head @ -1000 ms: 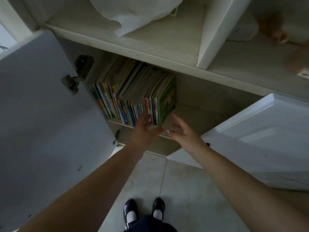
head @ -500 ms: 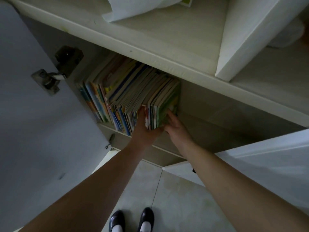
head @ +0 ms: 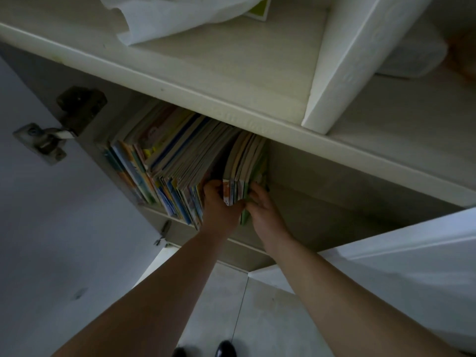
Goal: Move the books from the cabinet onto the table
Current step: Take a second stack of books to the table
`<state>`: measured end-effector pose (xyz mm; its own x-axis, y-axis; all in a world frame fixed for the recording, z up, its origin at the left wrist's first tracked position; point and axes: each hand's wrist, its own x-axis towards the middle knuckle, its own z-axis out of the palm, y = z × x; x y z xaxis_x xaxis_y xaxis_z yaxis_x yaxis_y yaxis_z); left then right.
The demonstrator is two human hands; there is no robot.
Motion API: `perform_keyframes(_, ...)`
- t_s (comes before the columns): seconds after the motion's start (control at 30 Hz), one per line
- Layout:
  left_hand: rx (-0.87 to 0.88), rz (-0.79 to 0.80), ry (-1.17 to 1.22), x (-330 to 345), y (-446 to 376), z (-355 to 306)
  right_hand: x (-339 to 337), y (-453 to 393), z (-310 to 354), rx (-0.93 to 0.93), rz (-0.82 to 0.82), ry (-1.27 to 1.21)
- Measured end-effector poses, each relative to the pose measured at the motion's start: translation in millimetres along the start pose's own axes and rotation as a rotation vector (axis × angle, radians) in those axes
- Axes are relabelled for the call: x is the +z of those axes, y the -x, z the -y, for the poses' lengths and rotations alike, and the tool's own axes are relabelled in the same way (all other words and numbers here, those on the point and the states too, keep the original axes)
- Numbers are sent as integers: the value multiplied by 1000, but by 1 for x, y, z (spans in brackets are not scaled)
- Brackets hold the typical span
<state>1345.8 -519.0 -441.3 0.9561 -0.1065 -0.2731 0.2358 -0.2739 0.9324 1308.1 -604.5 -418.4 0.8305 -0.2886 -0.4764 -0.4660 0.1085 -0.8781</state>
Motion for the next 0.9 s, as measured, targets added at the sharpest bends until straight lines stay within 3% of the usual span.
perform_keyframes(0.5, 9, -193, 1, 30, 4, 4, -24, 6, -2, 19, 114, 12)
perform_keyframes(0.7, 3, -115, 26, 6, 35, 6, -31, 34, -5, 43, 119, 98)
perform_keyframes(0.9, -54, 30, 139, -35, 88, -7, -37, 94, -16, 85, 3, 183)
